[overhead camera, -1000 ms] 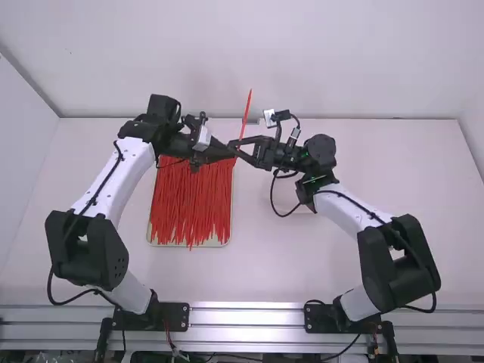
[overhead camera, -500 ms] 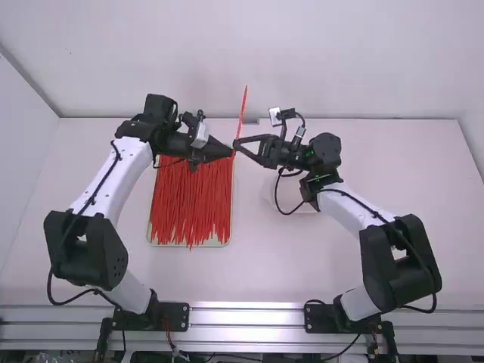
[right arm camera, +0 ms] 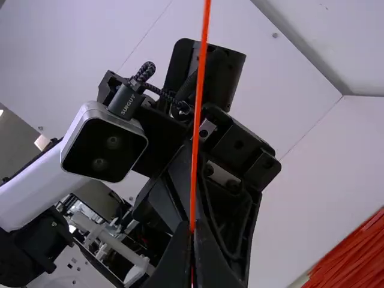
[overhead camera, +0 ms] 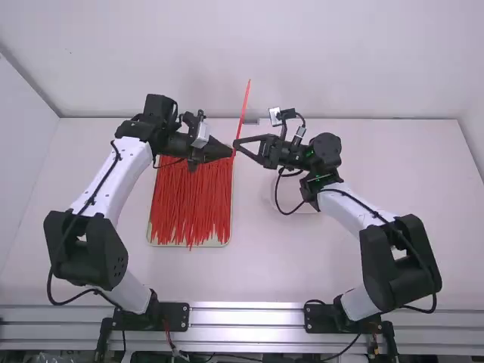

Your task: Fasten the cable tie

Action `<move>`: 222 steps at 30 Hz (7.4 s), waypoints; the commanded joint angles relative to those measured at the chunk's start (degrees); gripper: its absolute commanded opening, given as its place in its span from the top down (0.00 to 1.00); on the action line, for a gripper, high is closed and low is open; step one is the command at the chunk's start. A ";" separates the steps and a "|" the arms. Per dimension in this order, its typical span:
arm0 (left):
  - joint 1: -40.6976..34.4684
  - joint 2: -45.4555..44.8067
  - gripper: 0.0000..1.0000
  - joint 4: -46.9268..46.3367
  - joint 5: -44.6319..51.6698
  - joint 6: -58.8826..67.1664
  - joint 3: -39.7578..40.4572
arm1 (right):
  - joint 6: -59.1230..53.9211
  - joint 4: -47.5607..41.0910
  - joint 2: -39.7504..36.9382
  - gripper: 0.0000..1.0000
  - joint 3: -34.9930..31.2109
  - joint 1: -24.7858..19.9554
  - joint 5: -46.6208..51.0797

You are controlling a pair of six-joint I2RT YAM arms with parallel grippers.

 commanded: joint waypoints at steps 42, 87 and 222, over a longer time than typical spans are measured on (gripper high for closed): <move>2.21 -0.66 0.01 4.59 -40.76 -58.10 1.01 | -26.64 -26.27 -0.26 1.00 1.51 -17.62 -7.28; 2.03 -1.20 0.01 3.08 -64.57 -68.22 -8.66 | -51.71 -67.41 -6.75 1.00 1.55 -12.04 49.05; 4.66 -18.21 0.09 12.49 -64.18 -68.75 -25.45 | -56.87 -81.39 -22.65 0.10 -3.48 -0.72 65.26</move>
